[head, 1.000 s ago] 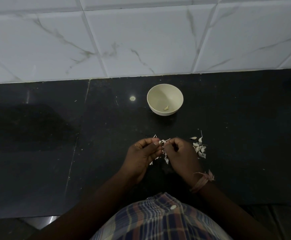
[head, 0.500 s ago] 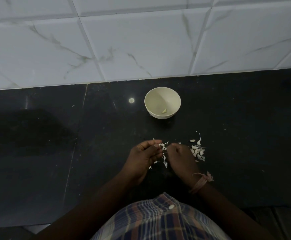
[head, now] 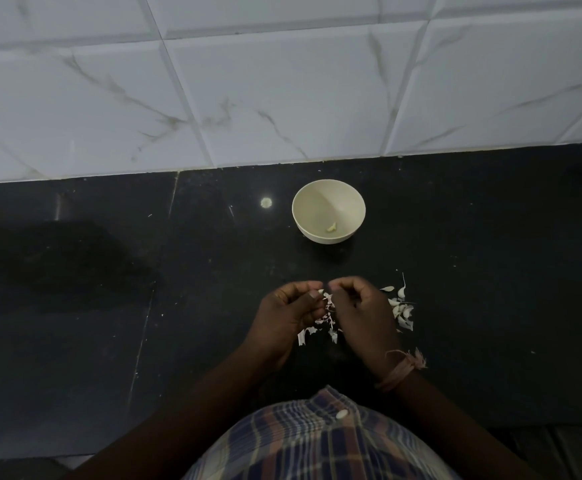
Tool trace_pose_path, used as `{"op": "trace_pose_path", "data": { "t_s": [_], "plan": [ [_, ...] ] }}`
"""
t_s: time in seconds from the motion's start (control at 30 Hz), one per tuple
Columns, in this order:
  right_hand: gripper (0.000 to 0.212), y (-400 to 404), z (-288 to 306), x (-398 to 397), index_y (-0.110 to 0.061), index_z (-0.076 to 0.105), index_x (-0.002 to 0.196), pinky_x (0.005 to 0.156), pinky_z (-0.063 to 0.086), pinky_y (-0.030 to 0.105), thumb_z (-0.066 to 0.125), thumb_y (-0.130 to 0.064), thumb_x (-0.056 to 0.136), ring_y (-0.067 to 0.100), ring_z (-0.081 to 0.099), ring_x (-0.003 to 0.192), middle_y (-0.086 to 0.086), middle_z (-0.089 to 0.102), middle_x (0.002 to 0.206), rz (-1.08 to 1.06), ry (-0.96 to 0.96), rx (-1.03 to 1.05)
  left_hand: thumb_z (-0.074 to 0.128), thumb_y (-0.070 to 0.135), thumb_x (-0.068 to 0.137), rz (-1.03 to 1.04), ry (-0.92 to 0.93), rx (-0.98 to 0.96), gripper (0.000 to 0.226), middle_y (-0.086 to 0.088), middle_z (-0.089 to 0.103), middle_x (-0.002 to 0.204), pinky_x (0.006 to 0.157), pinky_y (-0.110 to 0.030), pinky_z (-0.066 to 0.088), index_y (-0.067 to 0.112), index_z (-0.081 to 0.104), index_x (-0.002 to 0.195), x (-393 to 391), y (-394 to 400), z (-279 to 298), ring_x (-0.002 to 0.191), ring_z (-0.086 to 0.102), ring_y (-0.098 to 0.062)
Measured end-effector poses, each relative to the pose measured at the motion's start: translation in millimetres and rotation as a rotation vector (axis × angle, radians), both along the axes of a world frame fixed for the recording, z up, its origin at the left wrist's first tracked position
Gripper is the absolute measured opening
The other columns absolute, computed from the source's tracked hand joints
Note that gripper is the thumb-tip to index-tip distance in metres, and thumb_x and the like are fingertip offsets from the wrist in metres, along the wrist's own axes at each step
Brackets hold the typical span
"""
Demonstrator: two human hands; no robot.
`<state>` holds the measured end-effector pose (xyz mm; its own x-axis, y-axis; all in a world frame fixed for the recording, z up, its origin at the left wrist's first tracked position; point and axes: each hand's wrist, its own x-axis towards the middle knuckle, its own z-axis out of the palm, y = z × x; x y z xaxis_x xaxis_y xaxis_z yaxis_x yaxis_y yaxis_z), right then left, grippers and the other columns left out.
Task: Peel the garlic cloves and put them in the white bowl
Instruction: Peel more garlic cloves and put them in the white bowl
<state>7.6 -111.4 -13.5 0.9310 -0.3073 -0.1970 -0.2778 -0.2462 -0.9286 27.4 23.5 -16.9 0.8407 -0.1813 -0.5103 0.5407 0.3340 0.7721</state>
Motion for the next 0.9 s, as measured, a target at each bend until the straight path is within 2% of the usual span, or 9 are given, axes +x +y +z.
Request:
{"op": "trace_pose_path", "data": {
  "t_s": [0.1,0.27,0.37,0.5,0.57,0.7,0.9],
  "plan": [
    [0.009,-3.2,-0.1,3.1,-0.019,0.076,0.097,0.074,0.058,0.025,0.069,-0.015,0.094,0.007,0.071,0.082,-0.003,0.076,0.087,0.054,0.005,0.092,0.062,-0.002,0.096,0.018,-0.02,0.003,0.011,-0.009,0.077,0.089,0.072,-0.023,0.059,0.001,0.069,0.104,3.5,1.1,1.2,0.078,0.074,-0.015],
    [0.006,-2.6,4.8,8.7,-0.016,0.076,0.094,0.061,0.058,0.028,0.072,-0.012,0.092,0.016,0.068,0.065,0.009,0.075,0.077,0.09,0.044,0.19,0.064,-0.002,0.095,0.019,-0.026,0.032,0.011,-0.012,0.076,0.089,0.072,-0.025,0.06,0.0,0.069,0.104,9.5,4.3,0.5,0.076,0.073,-0.018],
    [0.006,-5.8,3.9,10.9,-0.016,0.076,0.09,0.061,0.057,0.031,0.073,-0.011,0.091,0.017,0.067,0.063,0.008,0.074,0.075,0.111,0.033,0.19,0.064,-0.001,0.095,-0.02,-0.042,0.062,0.011,-0.01,0.076,0.089,0.073,-0.024,0.059,-0.001,0.069,0.105,10.8,6.2,0.8,0.076,0.072,-0.016],
    [0.013,-10.0,5.5,13.8,-0.018,0.076,0.083,0.061,0.055,0.029,0.074,-0.006,0.088,0.015,0.065,0.062,0.002,0.074,0.074,0.141,-0.006,0.191,0.063,-0.003,0.094,-0.023,0.004,-0.015,0.011,-0.013,0.075,0.091,0.074,-0.024,0.06,-0.003,0.069,0.102,12.2,8.4,4.2,0.075,0.071,-0.016],
    [0.017,-9.5,3.8,14.5,-0.021,0.076,0.082,0.064,0.055,0.026,0.075,-0.005,0.087,0.01,0.068,0.068,-0.003,0.075,0.078,0.137,-0.029,0.139,0.063,-0.004,0.093,-0.008,0.029,-0.051,0.009,-0.014,0.075,0.09,0.073,-0.024,0.059,-0.003,0.07,0.1,11.7,7.3,6.2,0.074,0.071,-0.016],
    [0.008,-3.6,1.4,10.9,-0.021,0.078,0.086,0.071,0.058,0.027,0.077,-0.013,0.087,0.007,0.072,0.076,-0.007,0.076,0.081,0.039,-0.056,0.035,0.067,-0.005,0.089,0.086,0.054,-0.079,0.009,-0.019,0.075,0.089,0.072,-0.025,0.06,-0.004,0.071,0.097,11.1,1.0,6.4,0.076,0.073,-0.02],
    [0.005,-4.0,2.8,8.7,-0.018,0.077,0.089,0.076,0.051,0.015,0.077,-0.013,0.087,0.001,0.067,0.085,-0.011,0.071,0.086,0.05,-0.227,-0.198,0.065,-0.007,0.089,0.128,0.063,-0.114,0.013,-0.019,0.075,0.091,0.075,-0.024,0.061,-0.006,0.069,0.101,9.7,-3.5,9.4,0.08,0.075,-0.02]
  ]
}}
